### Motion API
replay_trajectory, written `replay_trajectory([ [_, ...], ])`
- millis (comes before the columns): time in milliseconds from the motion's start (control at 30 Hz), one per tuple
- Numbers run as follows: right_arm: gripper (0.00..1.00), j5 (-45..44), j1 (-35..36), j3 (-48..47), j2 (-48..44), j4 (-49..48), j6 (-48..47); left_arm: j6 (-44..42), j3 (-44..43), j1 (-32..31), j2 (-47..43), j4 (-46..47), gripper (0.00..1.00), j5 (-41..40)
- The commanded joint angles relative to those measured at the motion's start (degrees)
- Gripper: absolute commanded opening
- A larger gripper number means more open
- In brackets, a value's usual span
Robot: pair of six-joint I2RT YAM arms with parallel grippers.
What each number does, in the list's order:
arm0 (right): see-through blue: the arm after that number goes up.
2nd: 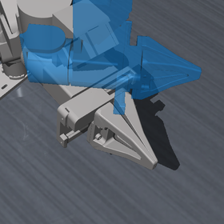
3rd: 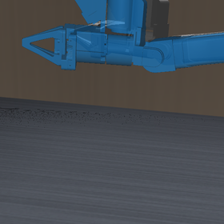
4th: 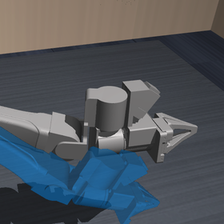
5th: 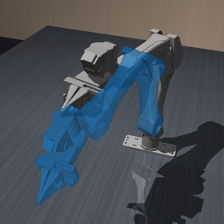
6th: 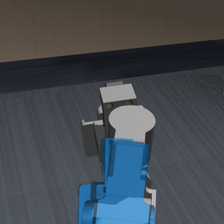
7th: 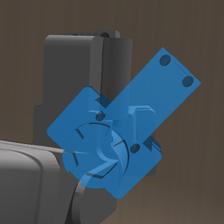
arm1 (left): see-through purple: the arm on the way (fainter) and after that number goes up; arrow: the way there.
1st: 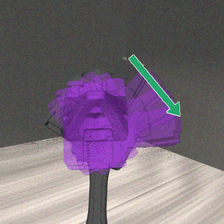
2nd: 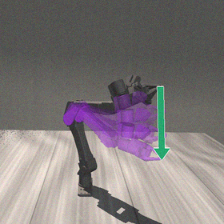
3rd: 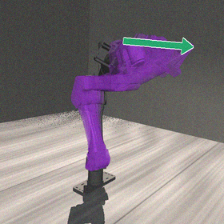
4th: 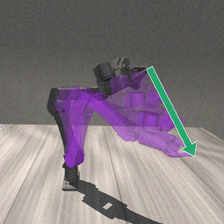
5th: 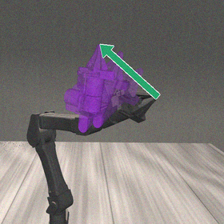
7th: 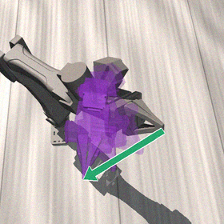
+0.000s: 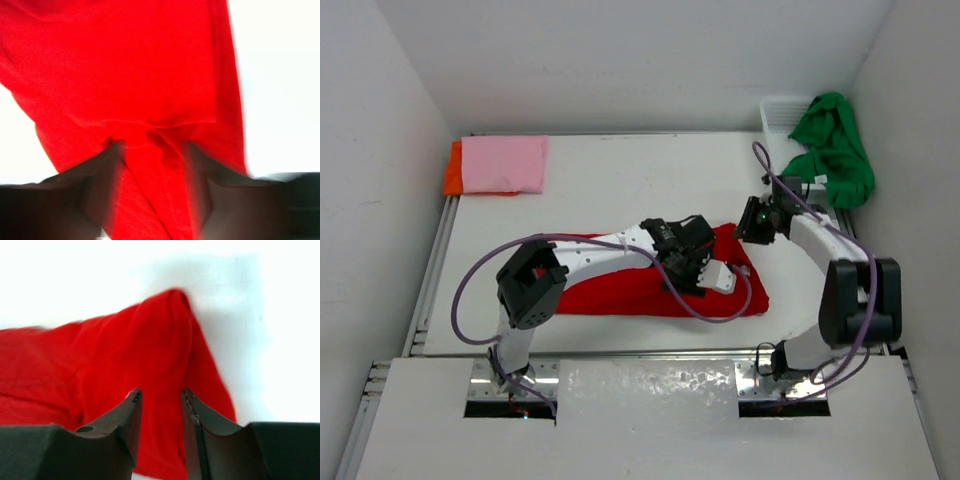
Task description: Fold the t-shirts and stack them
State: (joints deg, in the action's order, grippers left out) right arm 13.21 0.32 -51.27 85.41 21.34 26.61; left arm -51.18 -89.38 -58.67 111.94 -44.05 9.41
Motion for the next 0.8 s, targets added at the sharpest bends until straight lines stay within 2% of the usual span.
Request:
replay_trajectory([
  [0, 0.35, -0.2, -0.1, -6.7, 6.1, -3.6, -3.5, 5.1, -2.8, 2.7, -2.2, 2.5, 0.42, 3.1],
  [67, 0.36, 0.1, -1.1, -8.1, 10.0, -4.3, -3.8, 10.2, -2.5, 3.1, -0.2, 6.2, 0.28, 2.5],
  [100, 0.36, -0.1, -1.7, -9.1, 11.0, -4.6, -3.7, 11.3, -2.2, 3.1, 0.8, 7.1, 0.27, 2.3],
  [300, 0.37, -3.5, -2.0, -12.1, 14.3, -3.3, -5.3, 15.8, 5.0, 3.1, 3.1, 15.2, 0.30, 3.8],
  [433, 0.37, -1.2, -2.0, -13.2, 17.1, -4.1, -5.5, 17.4, 6.9, 3.1, 4.5, 18.2, 0.34, 6.6],
  [600, 0.21, 5.5, -2.0, -12.0, 20.6, -8.7, -1.5, 17.6, 8.3, 3.3, 5.2, 19.5, 0.35, 6.6],
  [767, 0.15, 4.5, -2.0, -13.2, 22.7, -8.3, -0.4, 17.8, 9.9, 3.8, 5.4, 20.5, 0.35, 6.9],
])
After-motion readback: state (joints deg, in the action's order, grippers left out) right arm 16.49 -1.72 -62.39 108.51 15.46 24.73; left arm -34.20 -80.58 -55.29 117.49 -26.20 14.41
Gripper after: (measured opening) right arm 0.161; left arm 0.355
